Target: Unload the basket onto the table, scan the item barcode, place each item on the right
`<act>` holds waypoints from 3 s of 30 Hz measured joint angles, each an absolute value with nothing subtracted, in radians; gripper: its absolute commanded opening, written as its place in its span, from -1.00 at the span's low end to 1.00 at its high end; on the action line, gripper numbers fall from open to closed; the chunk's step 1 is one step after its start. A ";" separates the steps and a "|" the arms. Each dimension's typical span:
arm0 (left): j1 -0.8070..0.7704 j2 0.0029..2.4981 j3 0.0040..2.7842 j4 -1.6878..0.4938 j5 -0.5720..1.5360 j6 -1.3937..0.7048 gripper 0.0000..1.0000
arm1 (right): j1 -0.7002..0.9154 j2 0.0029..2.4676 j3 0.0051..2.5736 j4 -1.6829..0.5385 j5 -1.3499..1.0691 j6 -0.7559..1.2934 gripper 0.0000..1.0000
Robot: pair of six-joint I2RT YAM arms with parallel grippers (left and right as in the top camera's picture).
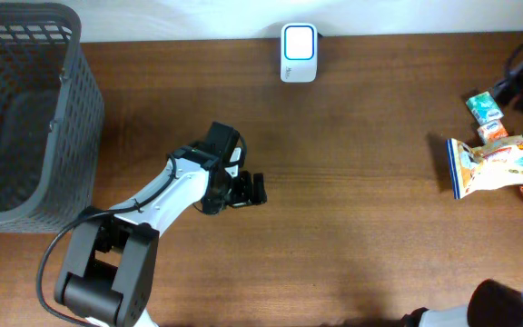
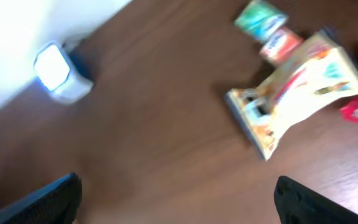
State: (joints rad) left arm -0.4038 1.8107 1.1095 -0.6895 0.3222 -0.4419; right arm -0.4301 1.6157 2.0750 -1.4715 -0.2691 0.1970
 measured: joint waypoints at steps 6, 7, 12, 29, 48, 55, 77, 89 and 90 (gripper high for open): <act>-0.404 1.737 1.112 -0.801 0.293 -0.418 0.98 | -0.305 1.600 2.075 -1.565 -0.282 0.129 0.97; -0.405 1.699 1.115 -0.828 0.268 -0.415 0.98 | -0.297 1.598 2.075 -1.578 -0.281 0.124 0.97; -0.405 1.378 1.157 -0.915 0.084 -0.409 0.98 | -0.269 1.591 2.075 -1.683 -0.276 0.090 0.97; -0.406 0.813 1.171 -1.057 -0.338 -0.408 0.99 | -0.029 0.978 1.365 -1.355 -0.275 0.045 0.98; -0.406 0.814 1.171 -1.067 -0.349 -0.408 0.98 | -0.028 1.066 1.251 -1.357 -0.275 0.045 0.97; -0.406 0.814 1.171 -1.067 -0.349 -0.408 0.99 | -0.028 1.205 1.250 -1.356 -0.276 0.045 0.97; -0.406 0.814 1.171 -1.071 -0.350 -0.408 0.98 | -0.026 0.708 0.852 -0.949 -0.413 0.045 0.97; -0.406 0.814 1.171 -1.070 -0.349 -0.408 0.98 | -0.024 0.211 0.345 -0.440 -0.523 0.045 0.97; -0.406 0.814 1.171 -1.070 -0.349 -0.408 0.98 | -0.024 0.196 0.325 -0.400 -0.525 0.045 0.97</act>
